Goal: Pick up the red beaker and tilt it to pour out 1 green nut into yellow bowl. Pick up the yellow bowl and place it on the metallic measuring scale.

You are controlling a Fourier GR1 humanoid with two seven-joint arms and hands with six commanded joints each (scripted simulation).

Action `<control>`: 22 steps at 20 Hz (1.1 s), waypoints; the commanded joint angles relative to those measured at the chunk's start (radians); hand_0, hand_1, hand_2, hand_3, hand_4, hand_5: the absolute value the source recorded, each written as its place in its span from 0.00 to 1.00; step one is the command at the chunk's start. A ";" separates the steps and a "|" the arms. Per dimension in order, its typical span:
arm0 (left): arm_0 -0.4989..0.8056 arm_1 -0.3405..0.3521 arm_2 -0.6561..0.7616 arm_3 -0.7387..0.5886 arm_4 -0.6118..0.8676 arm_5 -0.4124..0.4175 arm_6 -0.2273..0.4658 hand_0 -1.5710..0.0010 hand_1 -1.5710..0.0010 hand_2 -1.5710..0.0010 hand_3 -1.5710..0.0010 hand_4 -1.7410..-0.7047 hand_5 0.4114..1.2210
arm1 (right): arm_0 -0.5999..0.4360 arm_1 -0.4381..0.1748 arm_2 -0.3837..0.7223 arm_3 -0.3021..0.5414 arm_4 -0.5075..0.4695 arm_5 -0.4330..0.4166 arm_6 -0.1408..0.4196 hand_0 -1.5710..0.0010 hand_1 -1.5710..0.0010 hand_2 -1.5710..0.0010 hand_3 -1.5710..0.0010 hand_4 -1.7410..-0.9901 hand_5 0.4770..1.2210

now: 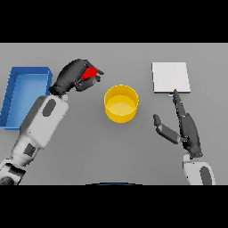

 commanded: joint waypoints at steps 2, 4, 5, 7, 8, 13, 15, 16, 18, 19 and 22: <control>-0.029 0.024 -0.059 0.012 -0.069 -0.017 0.031 0.00 0.00 0.00 0.00 0.00 0.91 | 0.004 0.004 -0.001 -0.001 -0.011 0.004 -0.015 1.00 1.00 1.00 1.00 0.74 0.26; -0.079 0.048 -0.131 0.020 -0.154 -0.037 0.057 0.00 0.00 0.00 0.00 0.00 0.94 | 0.004 0.007 0.001 -0.011 -0.009 0.001 -0.004 1.00 1.00 1.00 1.00 0.74 0.26; -0.102 0.045 -0.170 0.032 -0.191 -0.051 0.067 0.00 0.00 0.00 0.00 0.00 0.95 | 0.006 0.010 0.002 -0.007 -0.013 0.005 -0.001 1.00 1.00 1.00 1.00 0.74 0.26; -0.146 0.049 -0.230 0.060 -0.250 -0.085 0.081 0.00 0.00 0.00 0.00 0.00 0.97 | 0.006 0.013 0.001 -0.006 -0.018 0.008 0.009 1.00 1.00 1.00 1.00 0.74 0.27; -0.158 0.055 -0.269 0.066 -0.282 -0.115 0.091 0.00 0.00 0.00 0.00 0.05 0.98 | 0.016 0.010 0.001 -0.016 -0.018 0.008 0.002 1.00 1.00 1.00 1.00 0.73 0.27; -0.271 0.082 -0.396 0.119 -0.418 -0.224 0.043 0.00 0.00 0.00 0.14 0.02 0.99 | 0.016 0.036 -0.006 -0.010 -0.047 0.005 0.034 1.00 1.00 1.00 1.00 0.72 0.24; -0.312 0.073 -0.433 0.136 -0.454 -0.258 0.016 0.00 0.00 0.00 0.18 0.02 0.99 | 0.006 0.033 -0.023 0.001 -0.071 0.011 0.035 1.00 1.00 1.00 1.00 0.71 0.22; -0.332 0.067 -0.453 0.158 -0.474 -0.265 -0.010 0.00 0.00 0.00 0.14 0.02 1.00 | 0.016 0.038 -0.017 0.005 -0.067 0.012 0.024 1.00 1.00 1.00 1.00 0.70 0.21; -0.360 0.051 -0.496 0.191 -0.515 -0.268 -0.045 0.00 0.00 0.00 0.09 0.02 1.00 | 0.019 0.041 -0.002 0.004 -0.033 -0.003 0.006 1.00 1.00 1.00 1.00 0.69 0.19; -0.373 0.048 -0.513 0.207 -0.535 -0.262 -0.064 0.00 0.00 0.00 0.07 0.01 1.00 | 0.014 0.041 -0.004 0.010 -0.025 -0.011 0.002 1.00 1.00 1.00 1.00 0.69 0.18; -0.426 0.037 -0.573 0.237 -0.600 -0.278 -0.097 0.00 0.00 0.00 0.04 0.01 1.00 | 0.016 0.041 -0.007 0.007 -0.015 -0.024 -0.003 1.00 1.00 1.00 1.00 0.71 0.14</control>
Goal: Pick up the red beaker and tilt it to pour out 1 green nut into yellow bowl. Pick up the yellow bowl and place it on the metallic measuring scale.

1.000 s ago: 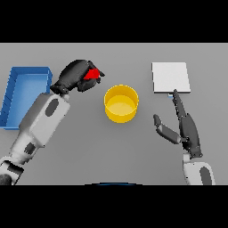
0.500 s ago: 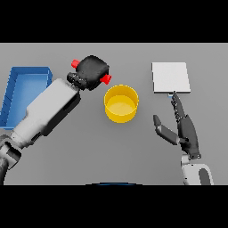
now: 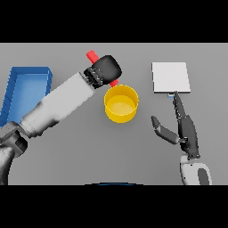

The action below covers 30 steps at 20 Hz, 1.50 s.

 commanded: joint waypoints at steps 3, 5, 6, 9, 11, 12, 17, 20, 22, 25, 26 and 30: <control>-0.035 0.013 -0.062 0.004 -0.065 0.009 -0.041 0.00 0.00 0.00 0.02 0.01 1.00 | -0.018 0.004 0.003 0.014 0.015 -0.011 0.008 1.00 1.00 1.00 1.00 0.76 0.13; -0.053 0.012 -0.107 0.014 -0.111 0.009 -0.057 0.00 0.00 0.00 0.01 0.00 1.00 | -0.012 0.006 0.005 0.009 0.009 -0.006 -0.004 1.00 1.00 1.00 1.00 0.78 0.12; -0.068 0.014 -0.124 0.006 -0.126 0.003 -0.074 0.00 0.00 0.00 0.01 0.00 1.00 | -0.006 0.013 0.009 0.006 0.005 -0.004 -0.016 1.00 1.00 1.00 1.00 0.79 0.12; -0.095 0.010 -0.178 0.043 -0.184 0.024 -0.097 0.00 0.00 0.00 0.00 0.00 1.00 | -0.017 0.014 -0.003 0.017 -0.006 -0.007 -0.007 1.00 1.00 1.00 1.00 0.81 0.12; -0.100 0.011 -0.209 0.042 -0.215 0.041 -0.116 0.00 0.00 0.00 0.00 0.01 1.00 | -0.009 0.007 0.002 0.005 0.005 -0.008 -0.017 1.00 1.00 1.00 1.00 0.81 0.13; -0.111 0.005 -0.223 0.053 -0.233 0.050 -0.118 0.00 0.00 0.00 0.00 0.01 1.00 | -0.012 0.000 0.001 -0.004 0.005 -0.005 -0.018 1.00 1.00 1.00 1.00 0.81 0.14; -0.179 -0.017 -0.284 0.070 -0.309 0.064 -0.143 0.00 0.00 0.00 0.00 0.01 1.00 | 0.001 0.001 0.000 -0.004 0.000 -0.002 -0.025 1.00 1.00 1.00 1.00 0.82 0.13; -0.278 -0.020 -0.293 0.090 -0.338 0.056 -0.181 0.00 0.00 0.00 0.00 0.01 1.00 | -0.006 0.015 0.006 -0.002 0.011 -0.014 -0.006 1.00 1.00 1.00 1.00 0.80 0.12; -0.363 -0.004 -0.270 0.140 -0.345 0.083 -0.199 0.00 0.00 0.00 0.00 0.01 1.00 | -0.015 0.006 -0.001 -0.004 0.007 -0.014 -0.002 1.00 1.00 1.00 1.00 0.81 0.12; -0.444 0.045 -0.175 0.223 -0.302 0.122 -0.194 0.00 0.00 0.00 0.00 0.02 1.00 | -0.010 0.004 0.005 -0.005 0.000 0.000 -0.031 1.00 1.00 1.00 1.00 0.81 0.10; -0.476 0.064 -0.133 0.249 -0.282 0.120 -0.179 0.00 0.00 0.00 0.00 0.02 1.00 | -0.002 0.007 0.013 -0.014 0.000 0.006 -0.029 1.00 1.00 1.00 1.00 0.82 0.10; -0.550 0.122 0.129 0.420 -0.093 0.050 -0.072 0.00 0.00 0.00 0.03 0.01 1.00 | -0.018 0.005 0.010 0.004 -0.018 0.021 -0.032 1.00 1.00 1.00 1.00 0.85 0.13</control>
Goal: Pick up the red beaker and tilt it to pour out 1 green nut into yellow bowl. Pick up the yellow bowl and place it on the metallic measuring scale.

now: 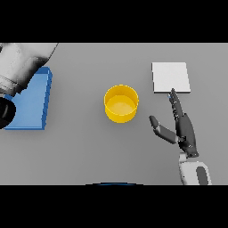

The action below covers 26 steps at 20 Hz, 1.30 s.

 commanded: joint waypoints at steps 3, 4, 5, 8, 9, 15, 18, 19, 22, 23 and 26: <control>0.014 0.083 0.238 0.105 0.208 -0.021 0.068 0.00 0.00 0.00 0.04 0.01 1.00 | -0.021 0.000 -0.001 0.017 0.002 -0.002 0.015 1.00 1.00 1.00 1.00 0.83 0.14; 0.034 0.120 0.309 0.134 0.275 -0.008 0.066 0.00 0.00 0.00 0.03 0.00 1.00 | -0.027 0.002 0.000 0.019 0.002 -0.004 0.009 1.00 1.00 1.00 1.00 0.83 0.14; 0.048 0.149 0.362 0.154 0.325 0.000 0.077 0.00 0.00 0.00 0.03 0.00 1.00 | -0.032 -0.001 0.001 0.024 0.011 -0.008 0.002 1.00 1.00 1.00 1.00 0.83 0.15; 0.145 0.209 0.495 0.188 0.467 0.065 0.128 0.00 0.00 0.00 0.01 0.00 1.00 | -0.044 -0.019 0.005 0.034 0.031 -0.007 0.017 1.00 1.00 1.00 1.00 0.82 0.17; 0.187 0.213 0.523 0.196 0.503 0.101 0.173 0.00 0.00 0.00 0.01 0.00 1.00 | -0.043 -0.024 0.004 0.036 0.028 -0.001 0.009 1.00 1.00 1.00 1.00 0.81 0.18; 0.428 0.227 0.666 0.130 0.696 0.298 0.347 0.00 0.00 0.00 0.00 0.00 1.00 | -0.037 -0.035 0.004 0.030 0.009 0.022 -0.005 1.00 1.00 1.00 1.00 0.80 0.23; 0.570 0.218 0.709 0.028 0.779 0.326 0.385 0.00 0.00 0.00 0.00 0.00 1.00 | -0.021 -0.040 0.002 0.034 0.003 0.030 -0.022 1.00 1.00 1.00 1.00 0.82 0.25; 0.630 0.213 0.713 -0.024 0.800 0.341 0.394 0.00 0.00 0.00 0.00 0.00 1.00 | -0.020 -0.037 0.006 0.036 -0.002 0.035 -0.024 1.00 1.00 1.00 1.00 0.81 0.26; 0.810 0.193 0.728 -0.208 0.868 0.367 0.443 0.00 0.00 0.00 0.00 0.00 1.00 | -0.019 -0.044 0.007 0.031 0.013 0.025 -0.036 1.00 1.00 1.00 1.00 0.78 0.27; 0.871 0.188 0.730 -0.271 0.885 0.373 0.458 0.00 0.00 0.00 0.00 0.00 1.00 | -0.013 -0.037 0.016 0.030 0.027 0.018 -0.045 1.00 1.00 1.00 1.00 0.77 0.27; 1.002 0.169 0.727 -0.437 0.923 0.405 0.519 0.00 0.00 0.00 0.00 0.00 0.85 | -0.017 -0.043 0.002 0.038 0.010 0.025 -0.033 1.00 1.00 1.00 1.00 0.76 0.27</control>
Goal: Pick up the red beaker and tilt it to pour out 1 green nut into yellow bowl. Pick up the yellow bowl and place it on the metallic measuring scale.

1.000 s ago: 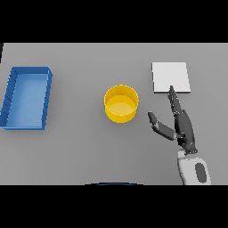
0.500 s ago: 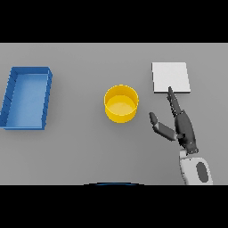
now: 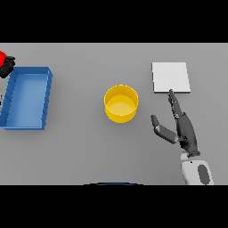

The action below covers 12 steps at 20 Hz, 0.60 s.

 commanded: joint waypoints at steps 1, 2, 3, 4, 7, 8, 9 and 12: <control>0.028 -0.008 -0.006 -0.038 0.003 0.011 0.030 0.00 0.00 0.00 0.00 0.00 0.79 | 0.007 -0.001 0.002 -0.007 -0.002 0.003 -0.008 1.00 1.00 1.00 1.00 0.76 0.27; 0.058 -0.012 -0.008 -0.074 0.008 0.019 0.045 0.00 0.00 0.00 0.00 0.00 0.71 | 0.007 -0.001 0.002 -0.008 0.001 0.001 -0.001 1.00 1.00 1.00 1.00 0.77 0.26; 0.080 -0.011 -0.008 -0.113 0.017 0.014 0.081 0.00 0.00 0.00 0.00 0.00 0.63 | 0.001 -0.001 0.001 -0.013 -0.001 0.001 0.011 1.00 1.00 1.00 1.00 0.78 0.26; 0.089 -0.010 -0.007 -0.145 0.023 0.011 0.123 0.00 0.00 0.00 0.00 0.08 0.56 | 0.001 0.003 0.004 -0.010 -0.001 0.002 0.013 1.00 1.00 1.00 1.00 0.78 0.26; 0.142 0.017 -0.019 -0.257 0.079 -0.108 0.116 0.25 0.32 0.35 0.33 0.49 0.40 | -0.004 0.005 0.001 -0.002 -0.001 -0.001 0.015 1.00 1.00 1.00 1.00 0.79 0.26; 0.158 0.017 -0.011 -0.276 0.116 -0.146 0.113 0.40 0.45 0.48 0.46 0.59 0.36 | -0.011 0.007 0.003 -0.009 0.001 -0.005 0.017 1.00 1.00 1.00 1.00 0.79 0.26; 0.165 0.021 -0.002 -0.292 0.149 -0.182 0.124 0.52 0.56 0.58 0.57 0.67 0.34 | -0.010 0.010 0.003 0.002 0.003 -0.007 0.008 1.00 1.00 1.00 1.00 0.79 0.26; 0.182 0.051 -0.043 -0.307 0.120 -0.236 0.144 0.75 0.78 0.79 0.78 0.84 0.29 | -0.007 0.005 -0.003 -0.004 -0.011 0.001 0.001 1.00 1.00 1.00 1.00 0.78 0.26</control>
